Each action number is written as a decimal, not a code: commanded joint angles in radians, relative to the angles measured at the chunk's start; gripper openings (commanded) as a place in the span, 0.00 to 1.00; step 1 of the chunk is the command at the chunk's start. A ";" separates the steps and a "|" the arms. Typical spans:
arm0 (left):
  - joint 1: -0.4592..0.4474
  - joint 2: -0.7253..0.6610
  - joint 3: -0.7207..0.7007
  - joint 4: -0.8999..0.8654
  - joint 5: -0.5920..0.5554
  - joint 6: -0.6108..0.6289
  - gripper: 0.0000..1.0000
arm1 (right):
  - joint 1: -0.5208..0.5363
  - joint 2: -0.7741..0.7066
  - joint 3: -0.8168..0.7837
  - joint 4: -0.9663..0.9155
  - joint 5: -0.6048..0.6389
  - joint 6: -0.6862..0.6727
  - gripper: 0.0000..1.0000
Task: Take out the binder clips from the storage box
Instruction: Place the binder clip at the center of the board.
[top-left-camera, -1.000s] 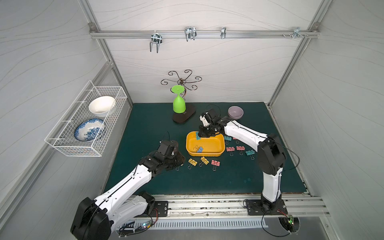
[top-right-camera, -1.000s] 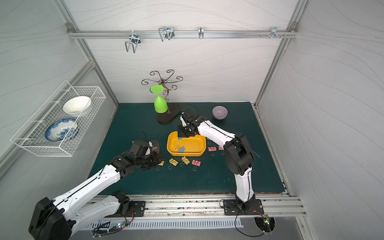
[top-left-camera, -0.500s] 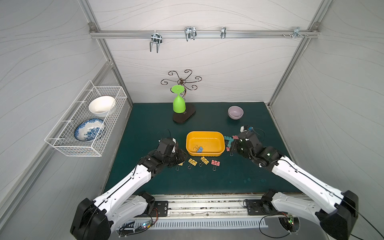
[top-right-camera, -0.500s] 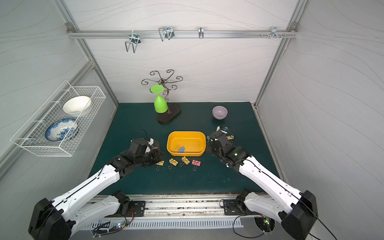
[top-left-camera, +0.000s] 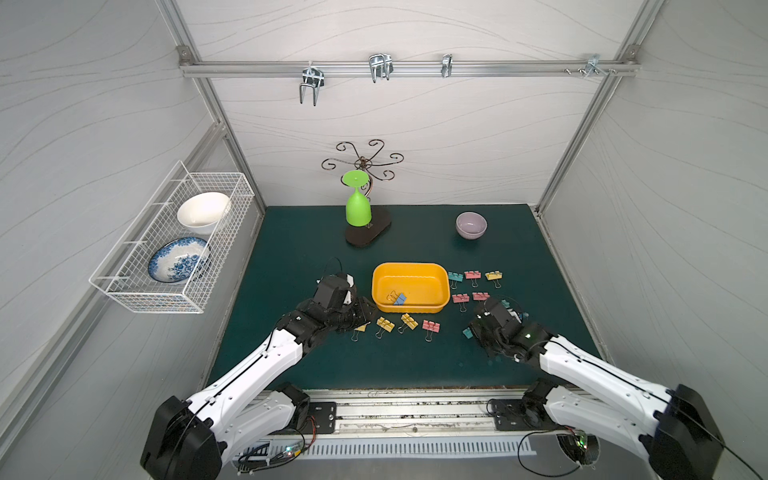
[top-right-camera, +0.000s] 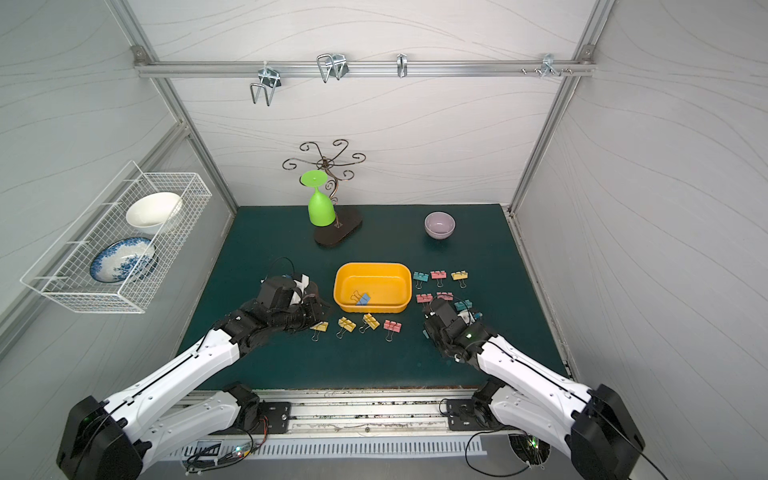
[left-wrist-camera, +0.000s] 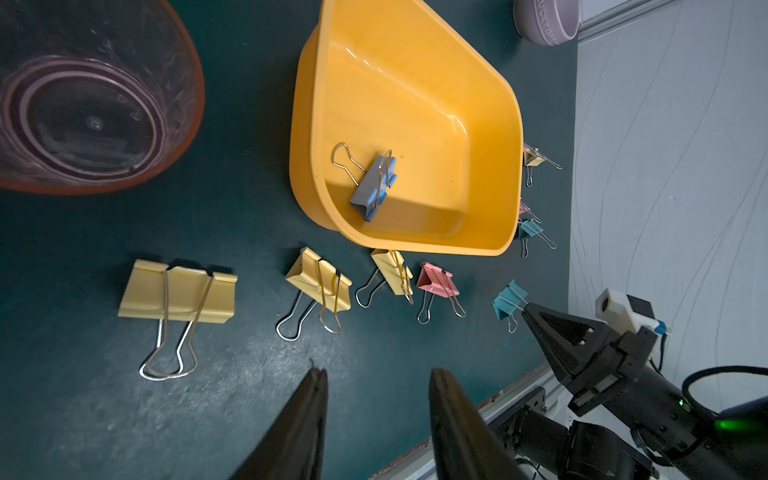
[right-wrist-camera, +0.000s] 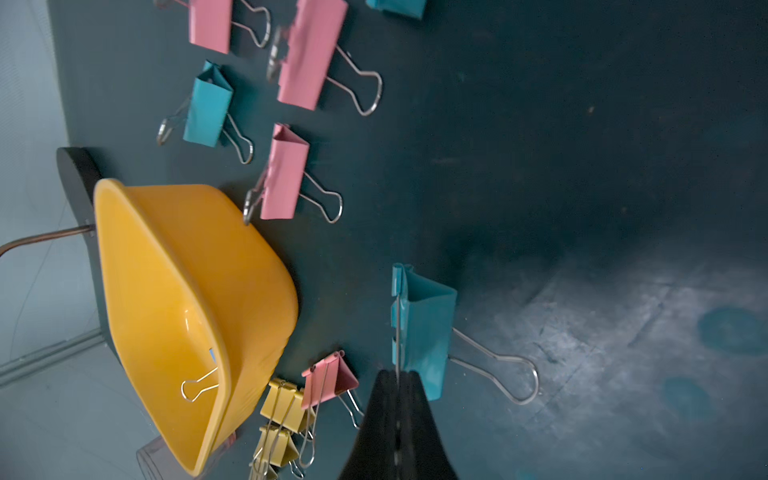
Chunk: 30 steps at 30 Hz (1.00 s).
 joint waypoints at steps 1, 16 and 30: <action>0.004 -0.003 0.023 0.032 0.011 -0.004 0.46 | 0.042 0.099 0.071 0.027 0.033 0.134 0.00; 0.004 0.004 0.037 0.004 0.016 0.010 0.46 | 0.074 0.366 0.186 0.014 0.038 0.294 0.04; 0.004 0.119 0.104 0.000 0.089 0.039 0.48 | 0.107 0.226 0.169 -0.053 -0.083 0.104 0.36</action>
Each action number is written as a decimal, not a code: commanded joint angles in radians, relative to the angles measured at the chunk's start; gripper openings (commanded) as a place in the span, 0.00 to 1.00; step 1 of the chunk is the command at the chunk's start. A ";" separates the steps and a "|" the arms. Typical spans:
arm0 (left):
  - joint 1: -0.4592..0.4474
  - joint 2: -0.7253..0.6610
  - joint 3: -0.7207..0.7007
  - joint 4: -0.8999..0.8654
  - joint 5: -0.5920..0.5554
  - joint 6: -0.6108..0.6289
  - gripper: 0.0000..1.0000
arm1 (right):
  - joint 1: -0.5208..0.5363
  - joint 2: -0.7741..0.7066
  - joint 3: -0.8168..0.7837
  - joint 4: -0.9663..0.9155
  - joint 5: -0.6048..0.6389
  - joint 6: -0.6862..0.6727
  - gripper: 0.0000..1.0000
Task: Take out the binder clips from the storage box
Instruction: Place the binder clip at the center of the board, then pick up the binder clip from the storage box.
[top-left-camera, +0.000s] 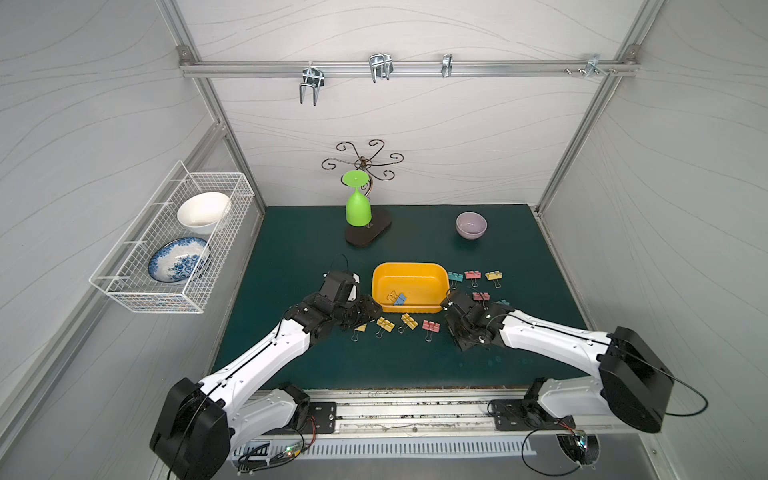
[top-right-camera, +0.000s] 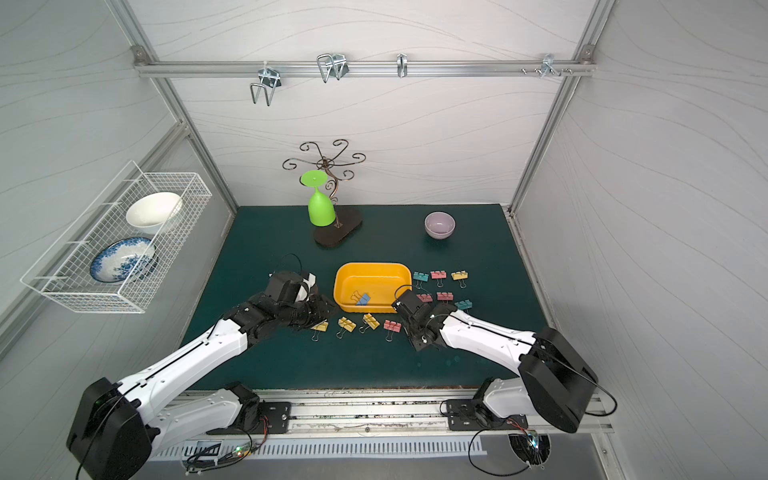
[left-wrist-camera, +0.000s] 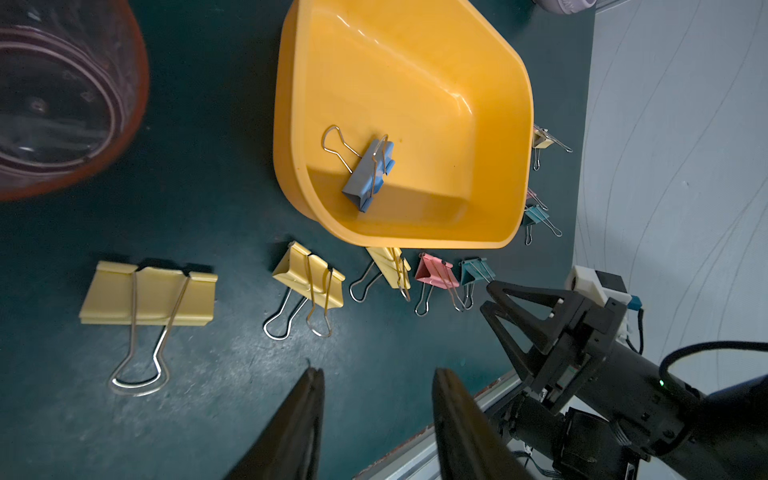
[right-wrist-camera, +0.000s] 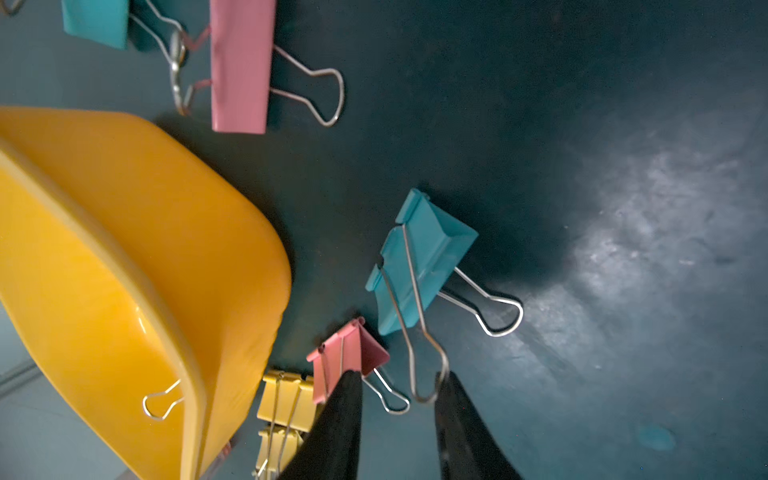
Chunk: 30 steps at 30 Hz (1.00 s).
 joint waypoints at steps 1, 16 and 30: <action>0.004 0.016 0.054 0.005 0.035 0.029 0.48 | 0.004 -0.092 -0.014 -0.072 -0.022 -0.068 0.37; -0.073 0.427 0.493 -0.358 -0.160 0.351 0.34 | -0.107 -0.340 -0.037 0.140 -0.120 -0.728 0.44; -0.058 0.815 0.815 -0.532 -0.183 0.506 0.30 | -0.125 -0.402 -0.056 0.193 -0.234 -0.864 0.45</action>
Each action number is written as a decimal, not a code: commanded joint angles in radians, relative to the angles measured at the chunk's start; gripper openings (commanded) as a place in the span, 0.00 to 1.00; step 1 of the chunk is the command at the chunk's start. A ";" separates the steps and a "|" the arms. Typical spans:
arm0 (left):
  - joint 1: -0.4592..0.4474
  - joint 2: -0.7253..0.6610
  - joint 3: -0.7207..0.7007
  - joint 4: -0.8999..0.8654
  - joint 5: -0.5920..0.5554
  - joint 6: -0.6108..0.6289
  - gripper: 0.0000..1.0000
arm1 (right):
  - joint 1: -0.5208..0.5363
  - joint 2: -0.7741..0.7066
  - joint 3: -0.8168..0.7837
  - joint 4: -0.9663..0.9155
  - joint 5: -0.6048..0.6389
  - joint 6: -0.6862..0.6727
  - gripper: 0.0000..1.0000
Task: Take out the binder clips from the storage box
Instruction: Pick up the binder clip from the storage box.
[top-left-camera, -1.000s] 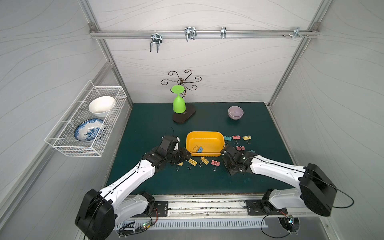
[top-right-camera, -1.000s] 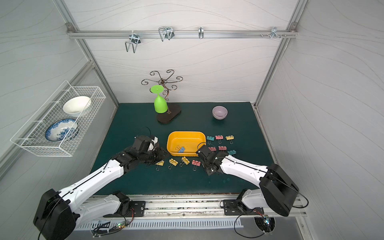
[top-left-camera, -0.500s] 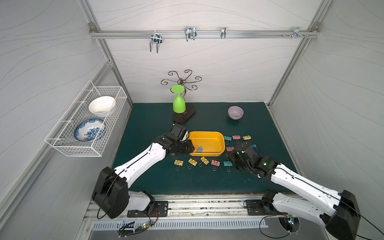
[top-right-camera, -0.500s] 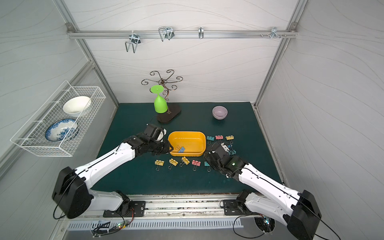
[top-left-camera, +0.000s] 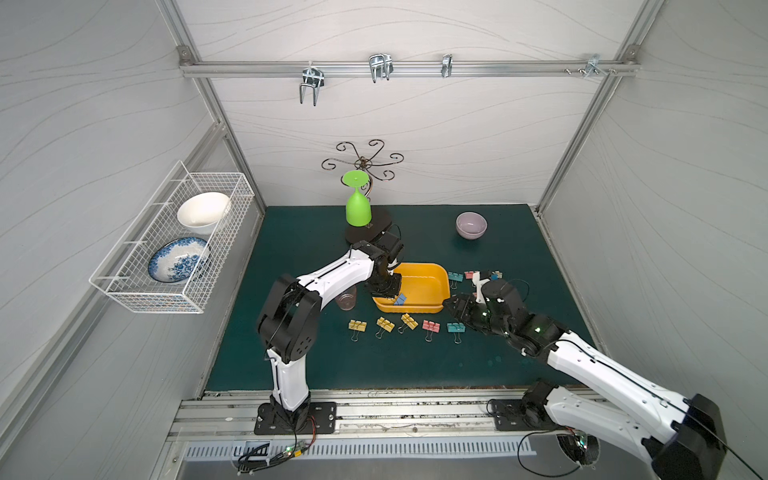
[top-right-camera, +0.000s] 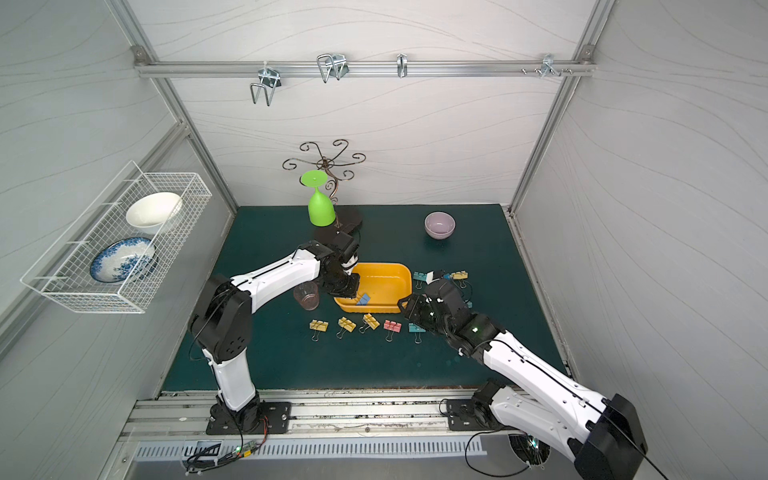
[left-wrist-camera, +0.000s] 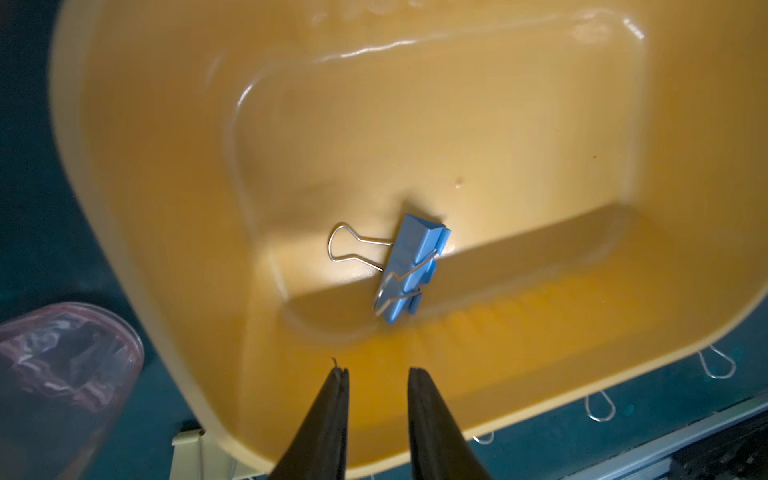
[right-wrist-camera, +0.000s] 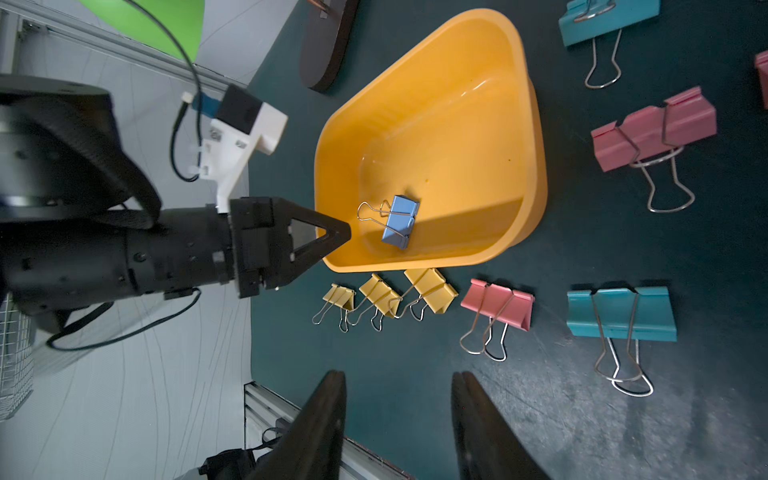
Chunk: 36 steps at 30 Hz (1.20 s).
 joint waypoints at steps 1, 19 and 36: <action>0.016 0.039 0.076 -0.045 -0.004 0.042 0.30 | -0.002 -0.021 -0.005 -0.002 -0.005 -0.039 0.45; 0.053 0.173 0.185 -0.058 0.141 0.054 0.21 | -0.002 0.053 0.018 0.008 -0.057 -0.030 0.46; 0.053 0.165 0.156 -0.068 0.181 0.074 0.22 | -0.002 0.059 0.033 -0.028 -0.060 -0.011 0.46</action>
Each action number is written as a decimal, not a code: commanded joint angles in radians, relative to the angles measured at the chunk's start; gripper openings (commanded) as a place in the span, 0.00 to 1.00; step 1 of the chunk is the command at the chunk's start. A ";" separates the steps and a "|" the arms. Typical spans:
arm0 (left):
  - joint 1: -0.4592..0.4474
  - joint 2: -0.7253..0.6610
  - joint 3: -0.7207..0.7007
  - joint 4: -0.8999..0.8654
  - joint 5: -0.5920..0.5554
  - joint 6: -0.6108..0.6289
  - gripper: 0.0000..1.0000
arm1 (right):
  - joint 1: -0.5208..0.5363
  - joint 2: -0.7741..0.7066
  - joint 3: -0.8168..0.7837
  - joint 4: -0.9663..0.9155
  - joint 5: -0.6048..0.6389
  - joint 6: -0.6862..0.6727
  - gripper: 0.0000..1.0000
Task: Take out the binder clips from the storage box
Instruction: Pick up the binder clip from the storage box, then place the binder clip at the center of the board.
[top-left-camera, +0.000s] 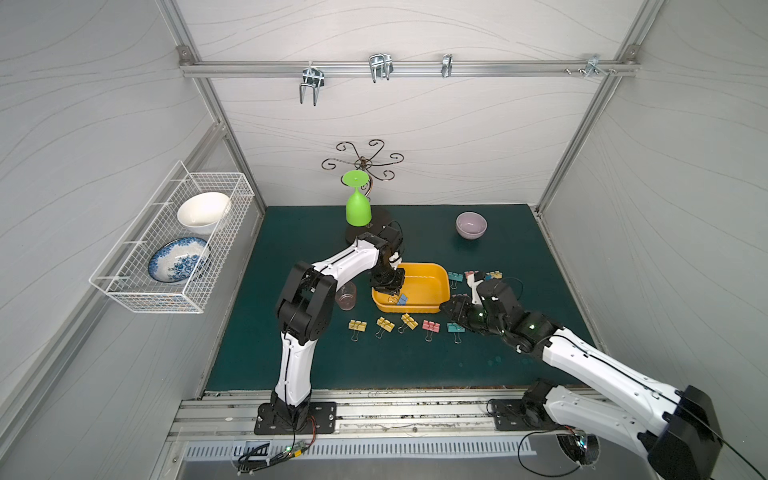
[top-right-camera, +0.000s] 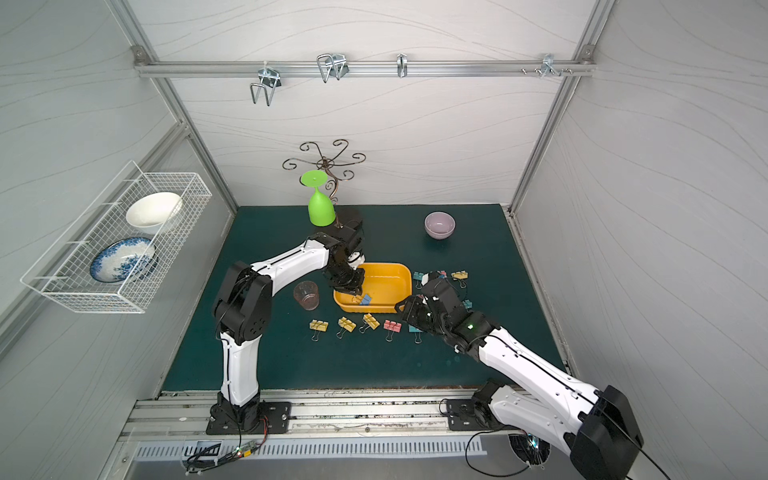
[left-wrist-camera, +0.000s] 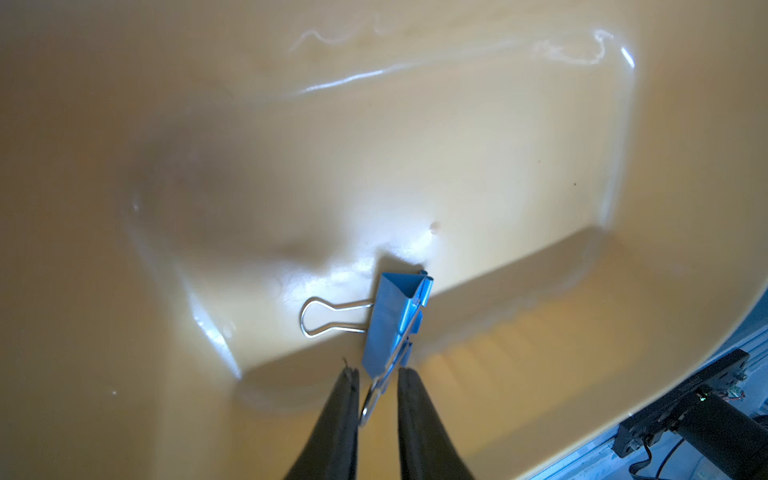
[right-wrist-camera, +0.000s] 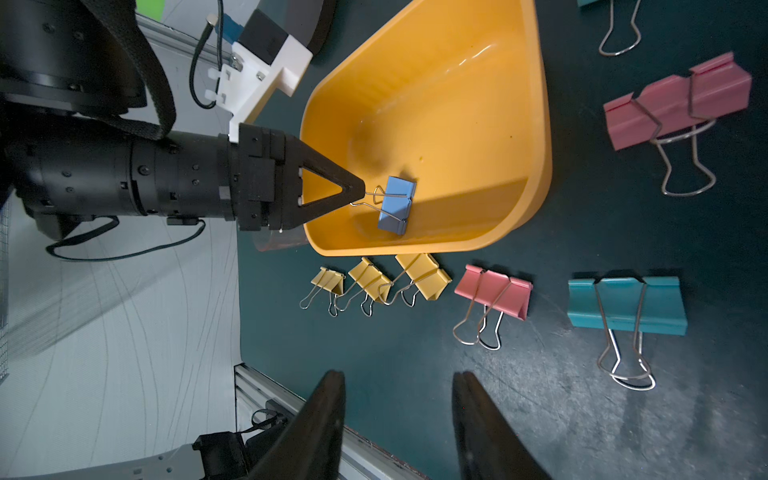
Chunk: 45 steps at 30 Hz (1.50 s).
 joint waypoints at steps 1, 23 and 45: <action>0.002 0.011 0.011 -0.024 0.019 0.022 0.22 | -0.003 0.003 0.033 -0.031 -0.004 0.005 0.46; 0.000 -0.023 0.033 -0.029 0.031 0.035 0.03 | -0.004 -0.013 0.057 -0.065 0.008 -0.008 0.46; -0.364 -0.852 -0.588 0.392 -0.407 0.362 0.00 | -0.037 -0.177 0.078 -0.171 0.229 -0.184 0.92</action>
